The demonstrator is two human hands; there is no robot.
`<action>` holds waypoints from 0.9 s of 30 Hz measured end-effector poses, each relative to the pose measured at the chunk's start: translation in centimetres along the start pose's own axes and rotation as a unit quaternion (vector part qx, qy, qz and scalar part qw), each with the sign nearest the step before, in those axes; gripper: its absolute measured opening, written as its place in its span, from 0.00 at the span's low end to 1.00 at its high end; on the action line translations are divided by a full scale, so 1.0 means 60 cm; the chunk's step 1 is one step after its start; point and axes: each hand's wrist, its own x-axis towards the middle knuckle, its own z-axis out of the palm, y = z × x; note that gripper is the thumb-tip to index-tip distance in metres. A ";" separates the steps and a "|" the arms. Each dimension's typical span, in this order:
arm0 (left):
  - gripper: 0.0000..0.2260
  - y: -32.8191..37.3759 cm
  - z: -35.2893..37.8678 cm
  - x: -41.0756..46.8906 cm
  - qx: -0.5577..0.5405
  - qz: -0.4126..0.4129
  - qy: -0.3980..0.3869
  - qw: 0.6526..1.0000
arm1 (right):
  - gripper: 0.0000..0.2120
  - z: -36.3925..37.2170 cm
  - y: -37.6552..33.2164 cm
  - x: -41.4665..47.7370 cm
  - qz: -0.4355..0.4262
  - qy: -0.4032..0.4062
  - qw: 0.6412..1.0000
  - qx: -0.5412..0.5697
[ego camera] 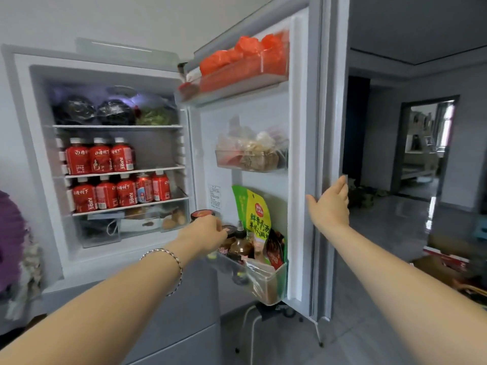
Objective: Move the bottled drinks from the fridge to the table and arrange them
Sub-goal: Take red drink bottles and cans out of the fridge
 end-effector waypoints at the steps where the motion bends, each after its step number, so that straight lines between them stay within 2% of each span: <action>1: 0.14 -0.003 0.001 0.008 0.006 0.002 0.000 1.000 | 0.41 0.000 0.002 0.004 0.003 0.008 1.000 -0.001; 3: 0.12 -0.016 0.002 0.024 0.009 -0.001 0.002 1.000 | 0.37 0.012 -0.002 -0.002 -0.011 0.081 0.997 -0.007; 5: 0.10 -0.037 0.003 0.040 0.002 -0.013 0.005 1.000 | 0.29 0.034 -0.020 -0.026 -0.087 0.158 0.984 -0.006; 6: 0.10 -0.053 0.003 0.050 -0.004 -0.020 0.007 1.000 | 0.24 0.055 -0.034 -0.041 -0.142 0.156 0.977 0.006; 9: 0.07 -0.106 0.002 0.077 -0.016 -0.041 0.031 0.999 | 0.11 0.119 -0.082 -0.079 -0.304 0.053 0.951 0.025; 11: 0.06 -0.152 -0.004 0.097 -0.015 -0.061 0.050 0.997 | 0.09 0.177 -0.119 -0.088 -0.348 -0.071 0.935 0.004; 13: 0.06 -0.201 -0.011 0.116 -0.015 -0.083 0.064 0.994 | 0.09 0.237 -0.152 -0.091 -0.342 -0.203 0.917 -0.024; 16: 0.05 -0.287 -0.032 0.154 -0.029 -0.117 0.101 0.988 | 0.10 0.337 -0.202 -0.079 -0.333 -0.285 0.896 -0.072; 18: 0.04 -0.350 -0.050 0.188 -0.054 -0.133 0.113 0.983 | 0.11 0.411 -0.234 -0.066 -0.328 -0.306 0.889 -0.093; 21: 0.08 -0.434 -0.076 0.243 -0.097 -0.152 0.123 0.976 | 0.11 0.524 -0.283 -0.033 -0.304 -0.318 0.892 -0.106; 23: 0.13 -0.484 -0.088 0.281 -0.107 -0.161 0.130 0.972 | 0.09 0.591 -0.319 -0.006 -0.292 -0.316 0.895 -0.117; 27: 0.20 -0.569 -0.087 0.354 -0.092 -0.182 0.135 0.970 | 0.14 0.707 -0.363 0.047 -0.244 -0.311 0.913 -0.105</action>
